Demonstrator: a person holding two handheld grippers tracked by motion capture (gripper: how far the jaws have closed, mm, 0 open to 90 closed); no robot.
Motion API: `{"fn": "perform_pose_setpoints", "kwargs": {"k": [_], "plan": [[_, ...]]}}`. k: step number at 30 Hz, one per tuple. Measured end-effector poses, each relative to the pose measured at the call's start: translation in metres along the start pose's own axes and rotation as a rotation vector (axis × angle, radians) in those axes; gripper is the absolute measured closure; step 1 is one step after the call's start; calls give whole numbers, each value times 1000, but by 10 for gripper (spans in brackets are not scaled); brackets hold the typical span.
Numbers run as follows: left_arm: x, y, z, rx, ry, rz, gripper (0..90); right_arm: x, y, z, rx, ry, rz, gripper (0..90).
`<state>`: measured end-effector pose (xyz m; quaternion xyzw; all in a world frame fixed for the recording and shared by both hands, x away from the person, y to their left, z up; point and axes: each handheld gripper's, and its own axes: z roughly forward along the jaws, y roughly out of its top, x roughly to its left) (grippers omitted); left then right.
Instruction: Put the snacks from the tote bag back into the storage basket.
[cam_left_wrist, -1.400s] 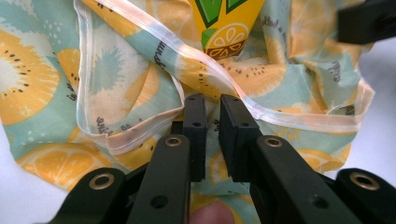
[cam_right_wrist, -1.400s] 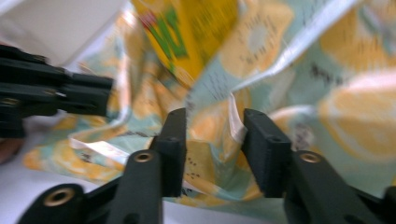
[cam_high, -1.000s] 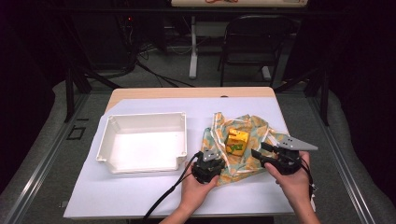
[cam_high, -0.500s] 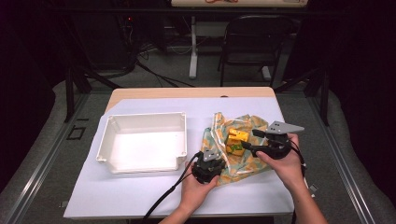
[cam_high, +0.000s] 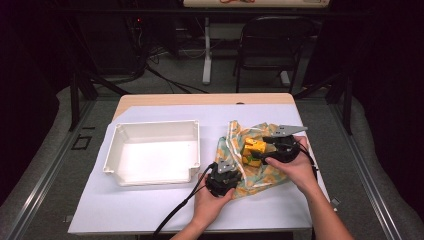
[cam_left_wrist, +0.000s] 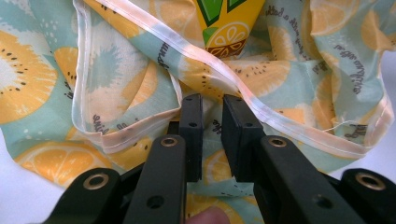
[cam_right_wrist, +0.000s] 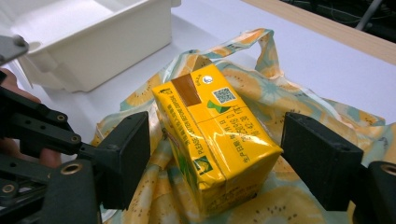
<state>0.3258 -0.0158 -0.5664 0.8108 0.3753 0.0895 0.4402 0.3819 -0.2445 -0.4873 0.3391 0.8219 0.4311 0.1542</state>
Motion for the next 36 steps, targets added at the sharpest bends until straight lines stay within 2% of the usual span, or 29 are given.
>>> {"fn": "perform_pose_setpoints", "kwargs": {"k": [13, 27, 31, 34, 35, 36], "plan": [[0, 0, 0, 2, -1, 6, 781, -6, -5, 15, 44, 55, -43, 261], [0, 0, 0, 3, 0, 8, 782, -10, -8, 23, 25, 91, -50, 308], [0, 0, 0, 2, 0, 9, 781, -12, -8, 24, 24, 80, -50, 343], [-1, 0, 0, 2, 0, 10, 781, -12, -9, 24, 26, 89, -66, 374], [-1, 0, 0, 2, -2, 9, 781, -12, -9, 23, 26, 88, -69, 415], [-1, 0, 0, 1, -2, 9, 780, -12, -10, 22, 20, 91, -72, 506]]}}
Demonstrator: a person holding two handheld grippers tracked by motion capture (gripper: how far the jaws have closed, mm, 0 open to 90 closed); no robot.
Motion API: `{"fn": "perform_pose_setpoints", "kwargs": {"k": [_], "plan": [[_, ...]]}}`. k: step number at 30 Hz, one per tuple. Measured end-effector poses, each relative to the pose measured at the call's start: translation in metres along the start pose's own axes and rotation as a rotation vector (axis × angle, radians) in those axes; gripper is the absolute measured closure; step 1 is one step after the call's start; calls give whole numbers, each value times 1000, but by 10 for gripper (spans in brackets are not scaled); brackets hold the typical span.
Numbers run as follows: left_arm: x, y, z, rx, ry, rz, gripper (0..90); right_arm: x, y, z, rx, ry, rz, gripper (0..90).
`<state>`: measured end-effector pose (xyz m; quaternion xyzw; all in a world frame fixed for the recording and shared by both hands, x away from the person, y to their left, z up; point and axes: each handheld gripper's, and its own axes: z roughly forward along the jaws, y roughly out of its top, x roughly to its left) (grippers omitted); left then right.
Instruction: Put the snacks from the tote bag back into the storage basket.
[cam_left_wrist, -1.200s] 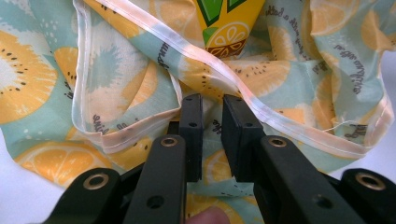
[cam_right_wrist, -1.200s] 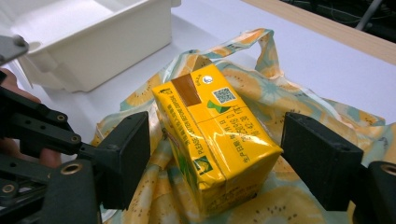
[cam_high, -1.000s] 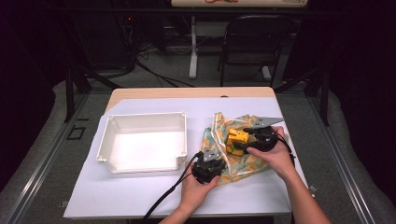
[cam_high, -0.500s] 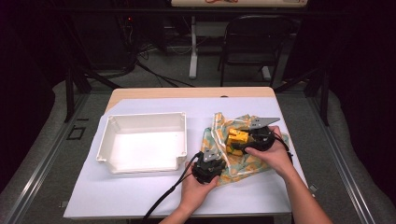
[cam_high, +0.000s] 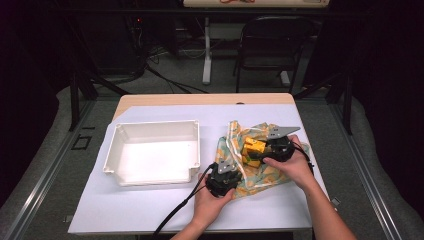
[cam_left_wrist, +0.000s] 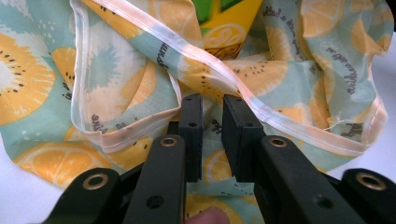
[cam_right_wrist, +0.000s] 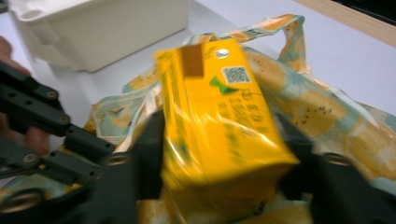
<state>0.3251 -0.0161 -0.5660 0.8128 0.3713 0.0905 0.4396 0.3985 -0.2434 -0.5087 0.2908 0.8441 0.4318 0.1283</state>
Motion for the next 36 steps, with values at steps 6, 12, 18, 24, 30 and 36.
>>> {"fn": "perform_pose_setpoints", "kwargs": {"k": [6, 12, 18, 24, 30, 36], "plan": [[0, 0, 0, 0, -3, -3, 777, 4, 1, -1, 7, -13, 3, 518], [0, 0, 0, 1, 1, 0, 765, 10, 4, -6, 26, -49, 8, 520], [0, 0, 0, 2, 0, -4, 749, 19, 6, -11, 10, -65, 19, 521], [1, 0, -1, -8, -7, -13, 677, 23, 4, -18, -12, -97, 71, 521], [2, 1, -10, -66, -61, 21, 444, 23, 4, -25, -22, -114, 131, 521], [10, 16, -44, -160, -60, 2, 356, 25, 5, -29, -29, -121, 163, 521]]}}
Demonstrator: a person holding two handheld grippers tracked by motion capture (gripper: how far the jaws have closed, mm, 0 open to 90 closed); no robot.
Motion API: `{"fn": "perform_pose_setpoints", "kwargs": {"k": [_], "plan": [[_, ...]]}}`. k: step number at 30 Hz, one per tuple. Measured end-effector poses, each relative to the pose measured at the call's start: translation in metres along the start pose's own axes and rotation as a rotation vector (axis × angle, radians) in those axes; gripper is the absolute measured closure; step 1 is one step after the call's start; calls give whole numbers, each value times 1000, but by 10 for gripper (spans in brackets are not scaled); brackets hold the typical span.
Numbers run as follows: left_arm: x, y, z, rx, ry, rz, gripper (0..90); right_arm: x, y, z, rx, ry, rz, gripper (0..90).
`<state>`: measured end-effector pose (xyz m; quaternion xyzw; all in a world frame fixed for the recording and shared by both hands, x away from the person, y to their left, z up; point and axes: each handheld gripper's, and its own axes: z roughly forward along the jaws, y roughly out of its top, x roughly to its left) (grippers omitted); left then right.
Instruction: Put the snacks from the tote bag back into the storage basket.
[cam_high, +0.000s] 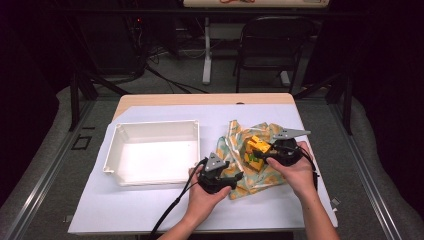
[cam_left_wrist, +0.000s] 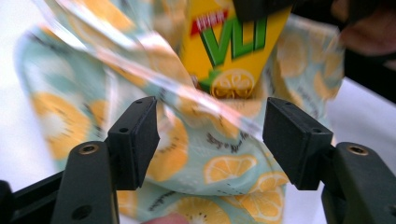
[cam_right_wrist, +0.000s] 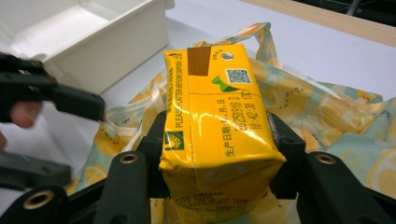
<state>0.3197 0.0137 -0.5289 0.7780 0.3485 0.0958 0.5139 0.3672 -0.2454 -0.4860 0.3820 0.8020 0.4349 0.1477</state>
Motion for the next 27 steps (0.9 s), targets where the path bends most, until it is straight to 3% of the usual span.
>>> {"fn": "perform_pose_setpoints", "kwargs": {"k": [8, 12, 18, 27], "plan": [[12, 11, -42, -10, -14, 33, 274, 0, 4, -14, -30, -1, 44, 521], [21, 14, -56, -38, -10, 8, 257, 1, 7, -15, -27, -11, 54, 521], [28, 19, -63, -65, -2, -7, 236, 6, 10, -14, -21, -17, 59, 521], [29, 22, -70, -51, 19, -33, 146, 13, 18, -21, -25, -21, 68, 521]]}}
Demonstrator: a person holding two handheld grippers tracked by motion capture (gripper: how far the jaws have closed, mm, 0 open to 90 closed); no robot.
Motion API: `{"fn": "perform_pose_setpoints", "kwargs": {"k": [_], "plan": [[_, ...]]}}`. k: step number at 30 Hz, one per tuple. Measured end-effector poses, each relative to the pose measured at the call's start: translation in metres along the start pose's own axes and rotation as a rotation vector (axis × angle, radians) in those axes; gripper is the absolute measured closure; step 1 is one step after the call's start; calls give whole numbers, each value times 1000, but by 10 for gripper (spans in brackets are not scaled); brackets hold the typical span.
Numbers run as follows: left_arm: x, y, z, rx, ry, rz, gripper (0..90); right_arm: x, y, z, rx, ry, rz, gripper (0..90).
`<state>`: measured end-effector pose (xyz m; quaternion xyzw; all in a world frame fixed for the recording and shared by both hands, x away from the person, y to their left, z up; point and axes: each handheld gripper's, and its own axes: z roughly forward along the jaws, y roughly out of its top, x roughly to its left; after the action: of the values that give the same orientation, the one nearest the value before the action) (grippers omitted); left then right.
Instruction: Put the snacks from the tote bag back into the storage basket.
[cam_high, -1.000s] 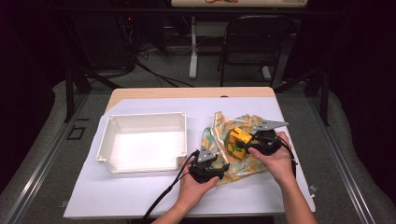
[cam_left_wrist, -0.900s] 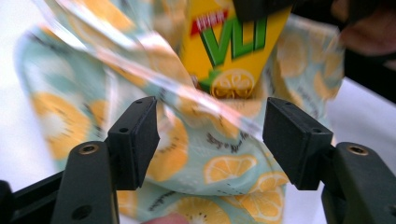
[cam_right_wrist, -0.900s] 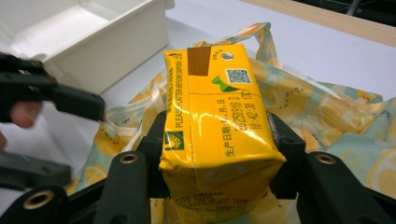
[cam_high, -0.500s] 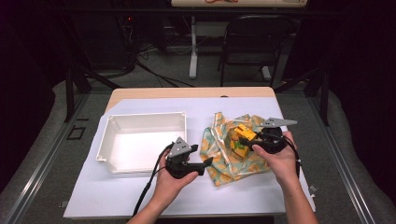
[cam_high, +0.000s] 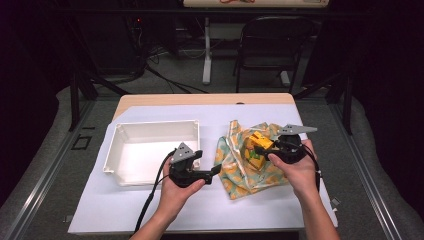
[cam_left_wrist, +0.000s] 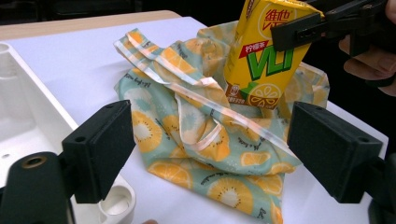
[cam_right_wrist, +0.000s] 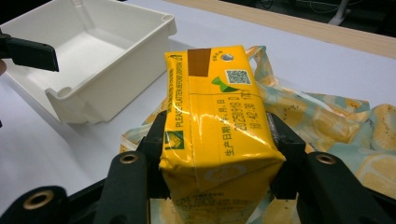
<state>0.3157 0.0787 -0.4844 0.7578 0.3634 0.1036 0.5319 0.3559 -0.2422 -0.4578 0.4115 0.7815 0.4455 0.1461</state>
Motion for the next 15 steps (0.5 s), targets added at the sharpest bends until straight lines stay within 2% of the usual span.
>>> {"fn": "perform_pose_setpoints", "kwargs": {"k": [8, 15], "plan": [[-6, 3, -2, 21, 6, 10, 40, 9, 8, -3, -15, 9, 2, 521], [-13, 7, -3, 25, -2, 44, 40, 15, 16, -10, -25, 10, -15, 522]]}}
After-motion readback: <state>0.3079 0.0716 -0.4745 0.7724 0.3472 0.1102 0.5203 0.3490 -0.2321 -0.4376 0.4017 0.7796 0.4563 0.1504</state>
